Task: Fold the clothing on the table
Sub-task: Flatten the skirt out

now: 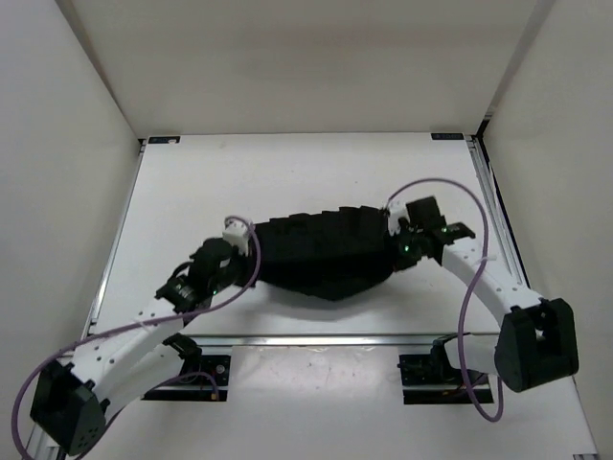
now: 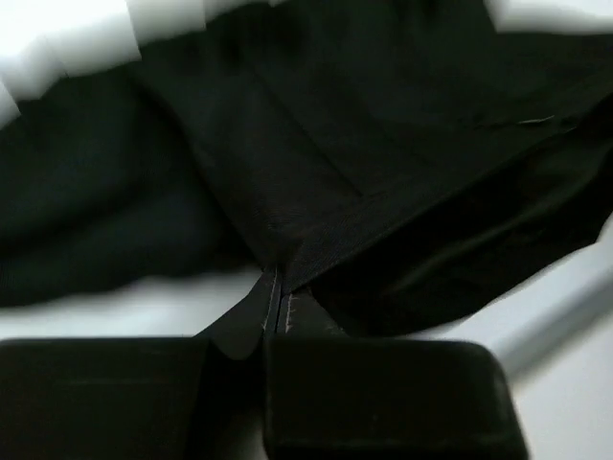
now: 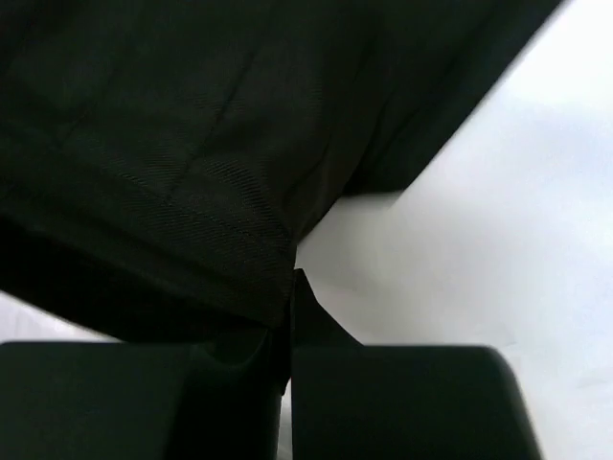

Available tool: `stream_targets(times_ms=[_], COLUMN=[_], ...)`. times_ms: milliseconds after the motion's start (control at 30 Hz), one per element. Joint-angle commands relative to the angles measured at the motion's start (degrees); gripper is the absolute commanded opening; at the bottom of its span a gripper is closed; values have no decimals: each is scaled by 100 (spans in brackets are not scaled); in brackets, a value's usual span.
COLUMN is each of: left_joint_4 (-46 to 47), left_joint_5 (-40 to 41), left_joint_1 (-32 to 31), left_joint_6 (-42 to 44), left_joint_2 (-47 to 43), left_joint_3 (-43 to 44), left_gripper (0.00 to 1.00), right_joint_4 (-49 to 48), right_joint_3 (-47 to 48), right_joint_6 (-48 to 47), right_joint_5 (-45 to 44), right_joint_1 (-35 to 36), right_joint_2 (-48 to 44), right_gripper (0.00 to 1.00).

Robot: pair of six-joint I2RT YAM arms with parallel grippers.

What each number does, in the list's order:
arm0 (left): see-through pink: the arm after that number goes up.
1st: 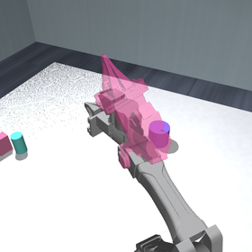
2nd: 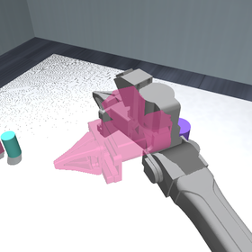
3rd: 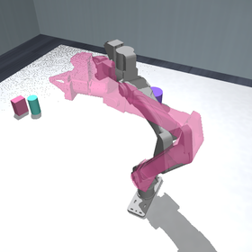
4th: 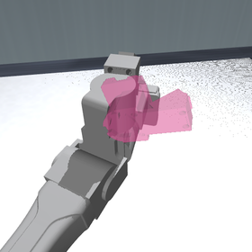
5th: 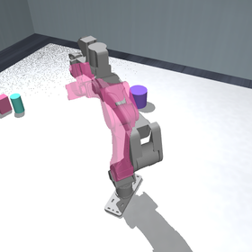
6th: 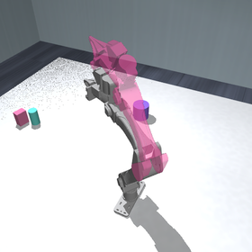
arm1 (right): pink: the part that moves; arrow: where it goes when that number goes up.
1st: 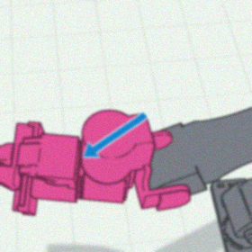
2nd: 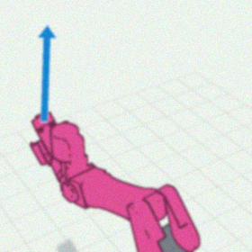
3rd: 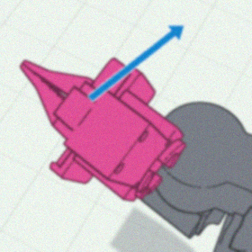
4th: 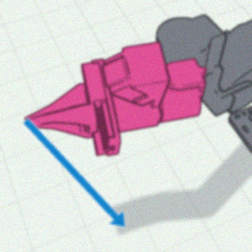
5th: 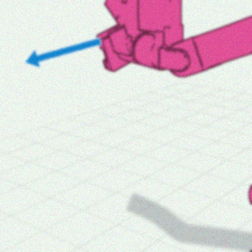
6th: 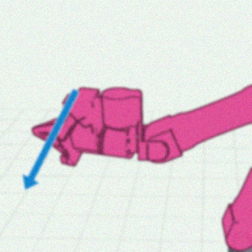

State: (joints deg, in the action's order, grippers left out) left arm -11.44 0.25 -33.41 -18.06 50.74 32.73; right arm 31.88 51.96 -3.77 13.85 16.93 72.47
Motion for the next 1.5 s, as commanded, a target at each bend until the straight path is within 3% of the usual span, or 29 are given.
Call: stream_targets(times_ms=[0,67,100,133,167,200,333,533,667,733,833,933,1033,1133,1333,1467], left_joint_4=[-1085,-1473,-1475,-1501,-1632,-1816,-2265,-3029,-3233,-2927,-2723,-2784,-2951,-2926,-2890,-2303], left_joint_5=[20,1,-60,-191,-253,-341,-1185,-2020,-1976,-1854,-1337,-116,-34,175,291,195], left_joint_1=[194,308,274,265,317,483,1387,2451,2909,2971,2561,1911,2144,2452,2813,2778], left_joint_6=[-689,-951,-962,-988,-1049,-1067,-936,-962,-892,-1066,-1925,-2410,-2807,-3010,-3185,-3334], left_joint_2=[-1326,-1871,-2205,-2313,-2427,-2446,-2516,-2780,-2553,-2159,-1324,-594,-144,-108,-372,-162], left_joint_3=[-669,-794,-890,-830,-804,-760,-348,654,858,779,743,937,797,428,-12,-346], left_gripper=[0,0,8,17,40,97,99,99,98,98,99,99,99,99,99,99], right_joint_4=[749,924,917,960,987,987,864,1013,1363,1287,707,-57,-1072,-1553,-1333,-1439], right_joint_3=[-597,-836,-959,-1065,-1083,-1066,-776,-486,23,94,42,68,-202,-162,691,929], right_joint_6=[43,96,104,113,148,105,-132,-501,-739,-643,-318,341,1454,1512,913,843], right_joint_5=[-338,-277,-216,-181,-215,-190,100,-410,651,742,952,1663,2927,2747,2342,1921], right_joint_1=[143,188,205,180,136,13,-567,-970,-1552,-1482,-1289,-1332,-1673,-1781,-1684,-1824], right_joint_2=[-837,-1146,-1312,-1436,-1550,-1682,-2315,-2519,-2264,-2114,-1597,-639,337,749,1856,2385], right_gripper=[1,0,11,46,79,97,99,99,99,99,100,99,99,98,96,94])
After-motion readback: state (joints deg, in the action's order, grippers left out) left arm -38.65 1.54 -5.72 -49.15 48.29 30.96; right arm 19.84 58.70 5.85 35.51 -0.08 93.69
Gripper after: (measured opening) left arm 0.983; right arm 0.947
